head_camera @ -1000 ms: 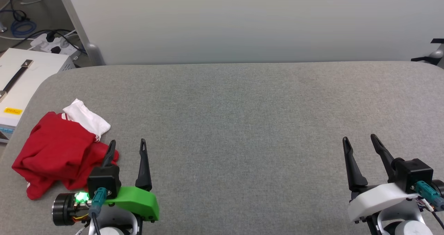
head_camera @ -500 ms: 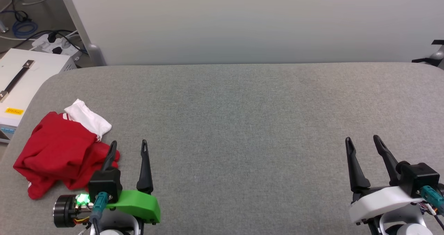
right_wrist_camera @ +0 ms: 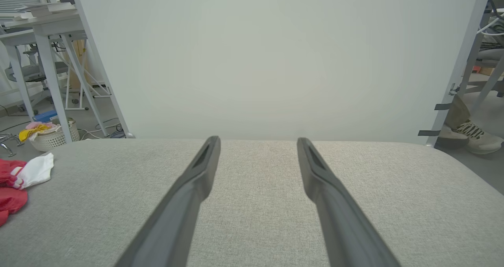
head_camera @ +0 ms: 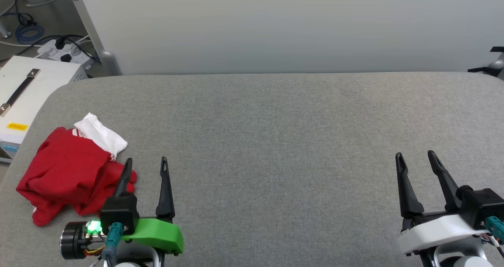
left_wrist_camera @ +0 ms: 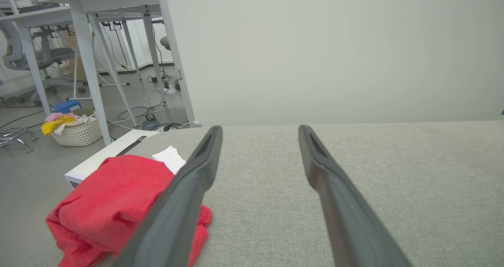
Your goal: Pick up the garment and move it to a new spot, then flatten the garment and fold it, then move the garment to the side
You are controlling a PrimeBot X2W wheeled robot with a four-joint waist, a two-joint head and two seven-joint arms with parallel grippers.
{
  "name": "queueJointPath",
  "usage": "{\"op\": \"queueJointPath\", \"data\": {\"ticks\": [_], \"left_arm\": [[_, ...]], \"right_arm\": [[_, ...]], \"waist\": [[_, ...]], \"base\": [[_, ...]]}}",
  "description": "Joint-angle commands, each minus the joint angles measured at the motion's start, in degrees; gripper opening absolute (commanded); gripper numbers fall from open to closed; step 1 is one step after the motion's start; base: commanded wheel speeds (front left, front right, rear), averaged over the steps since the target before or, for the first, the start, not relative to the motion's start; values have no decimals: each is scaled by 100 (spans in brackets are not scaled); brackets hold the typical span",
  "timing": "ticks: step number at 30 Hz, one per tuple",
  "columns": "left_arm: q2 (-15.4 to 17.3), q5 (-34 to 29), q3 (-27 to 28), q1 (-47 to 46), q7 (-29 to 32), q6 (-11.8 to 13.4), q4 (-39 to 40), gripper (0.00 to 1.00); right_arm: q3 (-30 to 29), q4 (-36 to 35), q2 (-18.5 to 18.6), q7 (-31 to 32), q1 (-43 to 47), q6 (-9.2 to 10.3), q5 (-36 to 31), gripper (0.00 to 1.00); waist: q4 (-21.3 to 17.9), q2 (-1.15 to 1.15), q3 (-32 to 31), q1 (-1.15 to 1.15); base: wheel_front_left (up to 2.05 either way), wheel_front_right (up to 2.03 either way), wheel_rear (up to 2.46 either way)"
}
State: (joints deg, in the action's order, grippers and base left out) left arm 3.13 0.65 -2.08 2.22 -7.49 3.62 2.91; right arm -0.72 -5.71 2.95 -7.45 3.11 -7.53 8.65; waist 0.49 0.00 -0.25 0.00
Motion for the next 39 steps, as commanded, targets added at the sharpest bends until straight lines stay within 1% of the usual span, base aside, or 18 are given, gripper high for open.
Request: {"op": "queueJointPath", "data": {"ticks": [1, 39], "left_arm": [[-6, 25, -20, 72, -58, 34, 38, 100], [-16, 30, -208, 270, -510, 88, 19, 100]], "right_arm": [[3, -66, -4, -71, 60, 2, 44, 100], [9, -173, -6, -517, 319, 4, 427, 100]], "waist": [[2, 0, -2, 0], [20, 0, -47, 0]], "base": [[0, 0, 0], [0, 0, 0]]}}
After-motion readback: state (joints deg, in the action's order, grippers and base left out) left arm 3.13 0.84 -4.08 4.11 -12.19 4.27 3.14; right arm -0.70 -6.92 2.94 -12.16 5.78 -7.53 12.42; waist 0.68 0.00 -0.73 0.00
